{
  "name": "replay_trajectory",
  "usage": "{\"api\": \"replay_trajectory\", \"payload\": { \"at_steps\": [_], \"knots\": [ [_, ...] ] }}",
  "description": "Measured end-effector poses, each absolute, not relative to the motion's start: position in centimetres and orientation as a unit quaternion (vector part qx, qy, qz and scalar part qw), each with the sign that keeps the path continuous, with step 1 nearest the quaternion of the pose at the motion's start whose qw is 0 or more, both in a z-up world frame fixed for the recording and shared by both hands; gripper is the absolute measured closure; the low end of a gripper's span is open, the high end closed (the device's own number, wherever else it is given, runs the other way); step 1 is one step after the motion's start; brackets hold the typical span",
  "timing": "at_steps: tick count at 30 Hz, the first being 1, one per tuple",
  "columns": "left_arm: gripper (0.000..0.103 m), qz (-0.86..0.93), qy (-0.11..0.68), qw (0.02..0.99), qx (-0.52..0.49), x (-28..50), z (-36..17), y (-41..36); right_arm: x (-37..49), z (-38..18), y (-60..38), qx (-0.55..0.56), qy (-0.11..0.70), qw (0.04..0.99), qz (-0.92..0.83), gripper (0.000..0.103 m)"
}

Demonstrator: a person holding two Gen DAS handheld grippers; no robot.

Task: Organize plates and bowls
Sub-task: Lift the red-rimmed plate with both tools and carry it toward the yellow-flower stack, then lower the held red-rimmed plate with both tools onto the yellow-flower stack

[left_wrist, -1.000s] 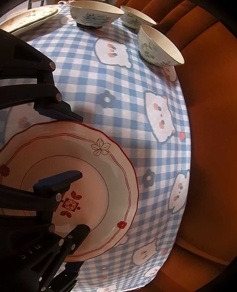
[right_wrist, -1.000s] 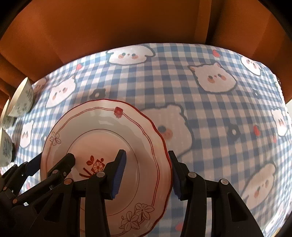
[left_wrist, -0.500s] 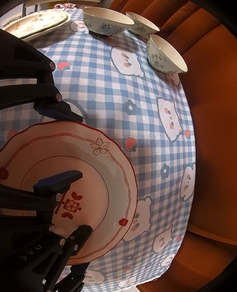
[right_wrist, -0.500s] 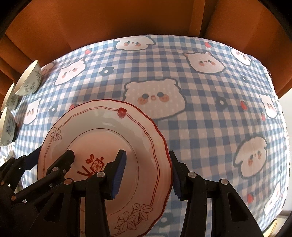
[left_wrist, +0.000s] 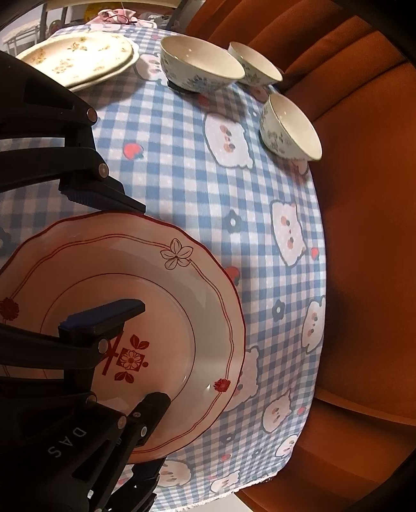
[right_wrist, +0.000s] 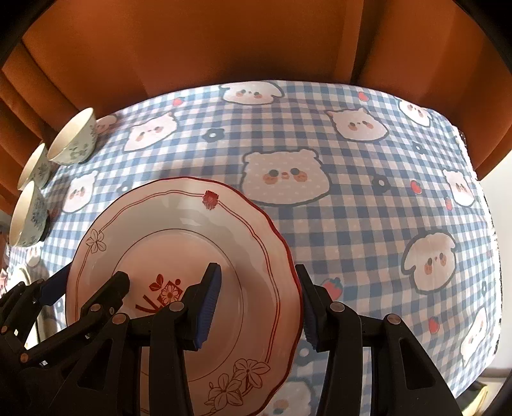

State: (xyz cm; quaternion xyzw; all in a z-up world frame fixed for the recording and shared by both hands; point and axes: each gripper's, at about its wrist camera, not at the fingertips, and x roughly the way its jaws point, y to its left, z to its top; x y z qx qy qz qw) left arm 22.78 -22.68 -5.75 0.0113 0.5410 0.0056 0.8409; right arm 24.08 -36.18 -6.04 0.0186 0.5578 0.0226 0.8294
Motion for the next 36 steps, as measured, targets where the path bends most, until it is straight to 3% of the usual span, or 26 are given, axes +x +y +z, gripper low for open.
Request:
{"api": "replay_trajectory", "payload": {
  "at_steps": [36],
  "knots": [
    [0.049,-0.044,0.506,0.861,-0.009,14.6,-2.0,-3.6,16.0,-0.6,-18.6,0.024,0.53,0.848,-0.009,0.053]
  ]
}}
